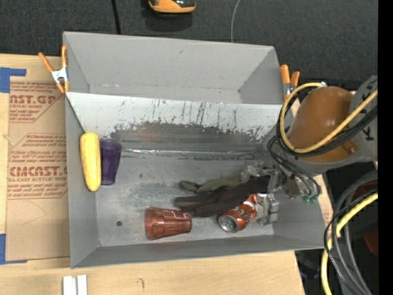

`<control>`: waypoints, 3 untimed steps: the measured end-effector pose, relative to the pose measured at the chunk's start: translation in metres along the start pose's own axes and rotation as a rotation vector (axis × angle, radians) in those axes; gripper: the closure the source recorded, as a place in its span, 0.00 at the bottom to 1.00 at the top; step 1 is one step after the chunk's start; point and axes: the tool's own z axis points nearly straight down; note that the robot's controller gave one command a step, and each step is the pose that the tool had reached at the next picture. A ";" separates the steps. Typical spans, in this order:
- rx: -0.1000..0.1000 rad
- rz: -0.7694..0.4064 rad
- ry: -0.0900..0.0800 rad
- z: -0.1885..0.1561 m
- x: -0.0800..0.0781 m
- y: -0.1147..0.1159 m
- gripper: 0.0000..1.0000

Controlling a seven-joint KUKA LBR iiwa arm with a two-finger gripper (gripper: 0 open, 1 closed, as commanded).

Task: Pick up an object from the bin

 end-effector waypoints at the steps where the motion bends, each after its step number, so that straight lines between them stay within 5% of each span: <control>1: 0.001 -0.031 -0.005 0.029 0.001 0.011 0.00; 2: 0.001 -0.204 -0.001 0.045 0.004 0.019 0.00; 3: 0.001 -0.260 -0.005 0.073 0.006 0.022 1.00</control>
Offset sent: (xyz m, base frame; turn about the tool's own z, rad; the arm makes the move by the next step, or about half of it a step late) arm -0.0088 0.0227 -0.0497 -0.2622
